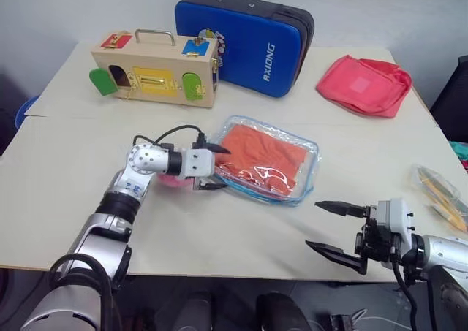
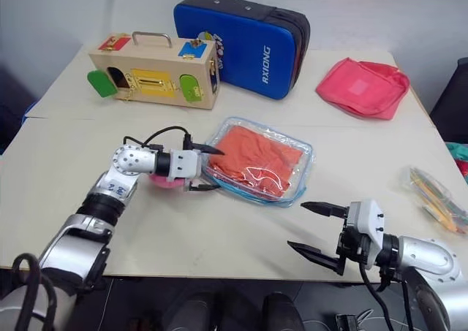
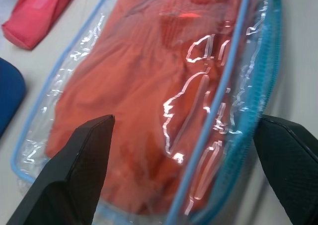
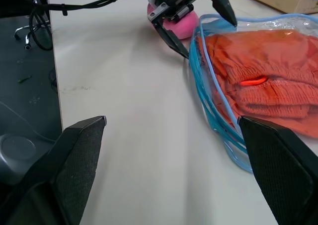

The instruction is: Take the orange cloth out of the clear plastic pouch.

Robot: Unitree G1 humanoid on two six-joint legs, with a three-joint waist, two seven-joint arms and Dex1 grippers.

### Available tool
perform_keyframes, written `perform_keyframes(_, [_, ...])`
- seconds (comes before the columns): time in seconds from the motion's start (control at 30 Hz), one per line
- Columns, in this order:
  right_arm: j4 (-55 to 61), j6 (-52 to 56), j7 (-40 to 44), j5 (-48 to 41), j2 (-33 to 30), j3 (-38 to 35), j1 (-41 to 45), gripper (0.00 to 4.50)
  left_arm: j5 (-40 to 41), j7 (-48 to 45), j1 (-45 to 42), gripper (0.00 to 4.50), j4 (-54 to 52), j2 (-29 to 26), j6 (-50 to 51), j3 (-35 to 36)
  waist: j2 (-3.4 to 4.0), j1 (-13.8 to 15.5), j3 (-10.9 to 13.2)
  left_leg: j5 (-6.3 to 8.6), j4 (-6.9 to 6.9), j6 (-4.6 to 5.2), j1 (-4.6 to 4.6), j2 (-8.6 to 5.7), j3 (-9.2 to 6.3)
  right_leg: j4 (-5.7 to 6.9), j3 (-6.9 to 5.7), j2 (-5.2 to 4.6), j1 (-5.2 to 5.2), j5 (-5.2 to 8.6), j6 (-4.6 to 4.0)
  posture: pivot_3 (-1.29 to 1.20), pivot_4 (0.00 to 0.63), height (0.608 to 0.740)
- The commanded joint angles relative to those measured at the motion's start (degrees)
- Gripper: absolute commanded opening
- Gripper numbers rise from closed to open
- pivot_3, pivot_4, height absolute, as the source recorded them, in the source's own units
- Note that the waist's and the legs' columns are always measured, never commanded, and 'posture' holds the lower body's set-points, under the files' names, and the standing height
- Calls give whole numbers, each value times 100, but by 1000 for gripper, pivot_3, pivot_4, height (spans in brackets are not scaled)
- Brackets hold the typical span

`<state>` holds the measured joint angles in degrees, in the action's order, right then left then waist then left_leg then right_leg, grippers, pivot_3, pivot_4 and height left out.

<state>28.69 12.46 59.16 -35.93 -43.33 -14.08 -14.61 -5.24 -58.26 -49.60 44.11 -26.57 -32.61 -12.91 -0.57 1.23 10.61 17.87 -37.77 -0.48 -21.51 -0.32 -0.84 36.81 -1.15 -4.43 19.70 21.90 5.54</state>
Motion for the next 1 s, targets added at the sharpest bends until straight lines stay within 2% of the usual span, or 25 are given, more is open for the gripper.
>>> perform_keyframes(0.03, [288,-85,-102,-25,65,-232,-149,4437,50,220,-121,4456,191,23,-15,145,0,6,0,0,0,0,0,0,-1,3,-1,0,0,0,0,0,150,740])
perform_keyframes(0.13, [334,-86,-147,-16,70,-228,-199,4500,32,407,-196,3922,378,66,60,212,-1,12,0,0,-4,-1,0,0,-3,3,-3,0,-1,0,0,0,150,740])
perform_keyframes(0.37, [382,-41,-186,-47,54,-181,-209,4500,839,-475,-122,1784,170,311,793,485,-1,11,0,0,-11,-1,-1,-1,-5,6,-6,0,-4,0,0,0,150,740])
perform_keyframes(0.47, [387,-57,-175,-36,58,-186,-279,4500,738,-528,-66,897,73,216,838,427,-1,10,0,0,-12,-1,-1,-1,-4,6,-6,1,-3,0,0,0,150,740])
perform_keyframes(0.83, [349,-82,-134,53,25,-80,-209,4500,381,228,8,897,155,147,674,449,-1,10,0,0,-15,-1,-1,-1,-7,6,-5,0,-4,0,0,0,150,740])
perform_keyframes(0.97, [658,415,-435,24,-12,331,80,4500,668,-42,90,65,-57,323,1003,447,-1,10,0,0,-15,-1,-1,-1,-7,8,-5,0,-3,0,0,0,150,740])
perform_keyframes(1.0, [754,612,-564,15,-7,476,206,4500,746,-107,128,24,-190,360,1169,446,-1,8,0,0,-17,-1,-1,0,-8,9,-6,1,-4,0,0,0,150,740])
